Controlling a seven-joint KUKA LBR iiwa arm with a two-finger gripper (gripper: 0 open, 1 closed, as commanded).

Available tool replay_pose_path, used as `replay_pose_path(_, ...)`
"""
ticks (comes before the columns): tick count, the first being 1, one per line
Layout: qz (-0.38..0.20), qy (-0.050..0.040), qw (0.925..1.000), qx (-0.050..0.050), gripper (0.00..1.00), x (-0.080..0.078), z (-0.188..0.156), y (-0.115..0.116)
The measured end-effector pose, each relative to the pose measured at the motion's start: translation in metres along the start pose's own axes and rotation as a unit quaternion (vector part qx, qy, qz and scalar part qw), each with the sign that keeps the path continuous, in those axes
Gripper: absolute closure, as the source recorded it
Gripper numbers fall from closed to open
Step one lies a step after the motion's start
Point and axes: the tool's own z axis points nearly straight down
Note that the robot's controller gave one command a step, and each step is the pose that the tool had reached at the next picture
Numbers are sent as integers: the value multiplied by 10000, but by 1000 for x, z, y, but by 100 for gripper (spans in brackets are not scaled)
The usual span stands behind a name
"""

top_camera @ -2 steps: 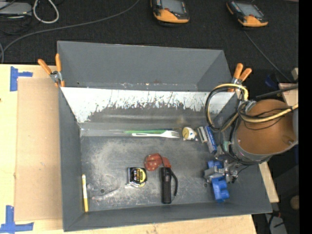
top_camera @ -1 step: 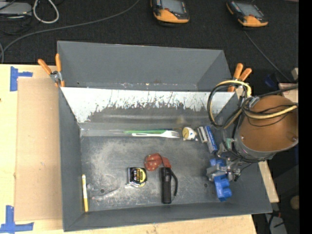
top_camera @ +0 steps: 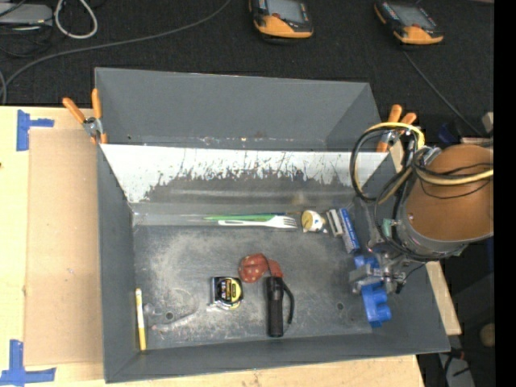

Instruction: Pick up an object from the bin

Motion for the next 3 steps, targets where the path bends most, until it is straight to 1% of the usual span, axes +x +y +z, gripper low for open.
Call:
replay_pose_path(1,22,-8,10000,7,100,-1,-18,0)
replay_pose_path(3,40,-20,10000,-5,100,-2,-17,0)
